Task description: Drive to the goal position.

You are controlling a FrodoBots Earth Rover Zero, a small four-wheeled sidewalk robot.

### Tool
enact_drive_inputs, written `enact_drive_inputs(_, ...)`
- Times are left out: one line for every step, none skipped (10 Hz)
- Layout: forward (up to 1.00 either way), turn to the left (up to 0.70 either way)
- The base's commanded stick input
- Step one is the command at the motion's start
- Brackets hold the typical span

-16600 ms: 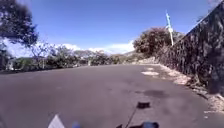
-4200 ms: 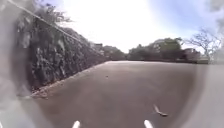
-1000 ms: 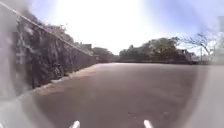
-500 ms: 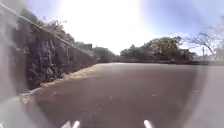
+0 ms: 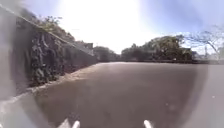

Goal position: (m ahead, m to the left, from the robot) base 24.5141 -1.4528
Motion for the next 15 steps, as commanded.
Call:
enact_drive_inputs(1.00, 0.00)
enact_drive_inputs(1.00, 0.00)
enact_drive_inputs(1.00, 0.00)
enact_drive_inputs(1.00, 0.00)
enact_drive_inputs(1.00, 0.00)
enact_drive_inputs(1.00, 0.00)
enact_drive_inputs(1.00, 0.00)
enact_drive_inputs(1.00, 0.00)
enact_drive_inputs(1.00, 0.00)
enact_drive_inputs(1.00, 0.00)
enact_drive_inputs(1.00, 0.00)
enact_drive_inputs(1.00, 0.00)
enact_drive_inputs(1.00, 0.00)
enact_drive_inputs(1.00, 0.00)
enact_drive_inputs(1.00, 0.00)
